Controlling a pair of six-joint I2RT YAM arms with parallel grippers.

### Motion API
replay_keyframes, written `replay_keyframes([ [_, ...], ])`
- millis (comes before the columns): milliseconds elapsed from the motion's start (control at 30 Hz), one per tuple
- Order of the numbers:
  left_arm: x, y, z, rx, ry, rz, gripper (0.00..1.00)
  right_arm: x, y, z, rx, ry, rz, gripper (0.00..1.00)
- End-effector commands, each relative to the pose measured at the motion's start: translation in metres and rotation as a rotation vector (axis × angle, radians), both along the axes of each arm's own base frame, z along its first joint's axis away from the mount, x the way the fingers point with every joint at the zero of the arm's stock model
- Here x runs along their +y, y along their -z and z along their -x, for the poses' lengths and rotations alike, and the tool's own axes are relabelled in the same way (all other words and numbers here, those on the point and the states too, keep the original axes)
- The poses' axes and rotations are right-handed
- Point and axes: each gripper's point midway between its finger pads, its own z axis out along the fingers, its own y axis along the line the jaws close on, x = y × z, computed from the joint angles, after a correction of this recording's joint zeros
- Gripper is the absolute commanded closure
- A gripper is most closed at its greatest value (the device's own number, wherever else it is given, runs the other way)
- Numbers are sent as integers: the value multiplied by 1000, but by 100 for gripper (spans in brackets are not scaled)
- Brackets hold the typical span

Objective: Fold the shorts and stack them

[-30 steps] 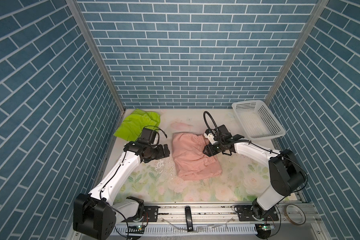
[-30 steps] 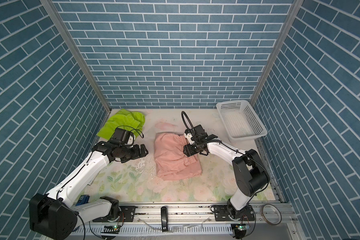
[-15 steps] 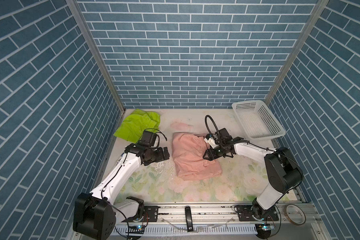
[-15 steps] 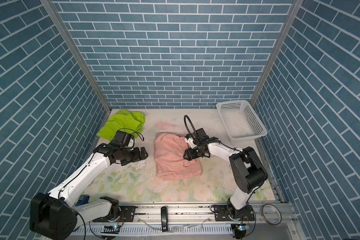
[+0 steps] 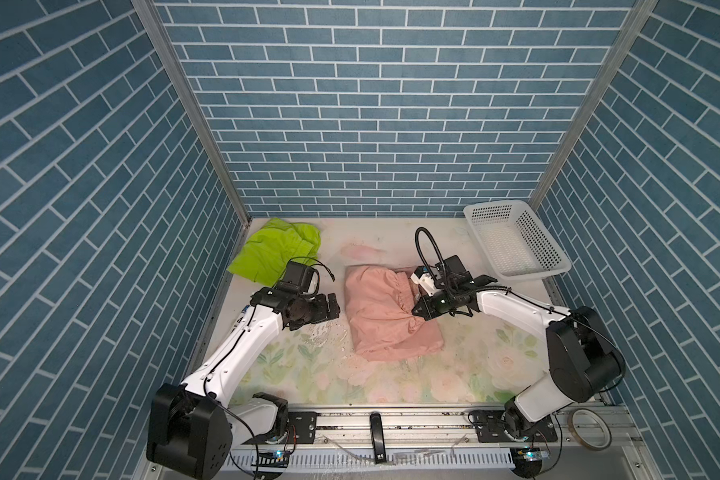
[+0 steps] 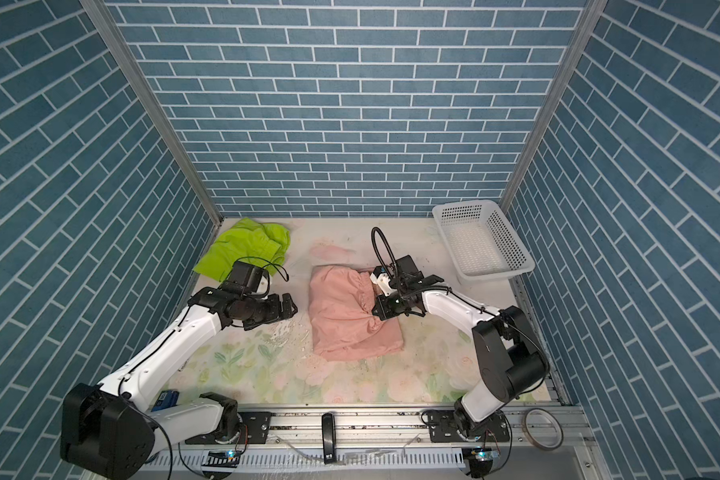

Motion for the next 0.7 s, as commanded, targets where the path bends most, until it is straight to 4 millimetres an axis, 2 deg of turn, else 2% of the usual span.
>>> replay_keyframes([
  [0, 5, 9, 3, 17, -4, -17, 0, -4, -29, 9, 23, 48, -26, 100],
  [133, 6, 18, 5, 37, 1, -31, 0, -16, -29, 27, 97, 112, -10, 100],
  [300, 10, 26, 7, 61, 11, -60, 0, -38, 5, 53, 211, 189, 64, 100],
  [467, 7, 27, 6, 63, 17, -47, 0, -57, 23, 64, 249, 245, 144, 100],
  [533, 6, 28, 5, 62, 17, -41, 0, -67, 25, 59, 221, 256, 218, 76],
  [567, 5, 28, 5, 62, 18, -37, 0, -69, 21, 54, 194, 256, 235, 70],
  [667, 2, 28, 4, 64, 23, -22, 0, -60, -8, 31, 72, 236, 201, 60],
])
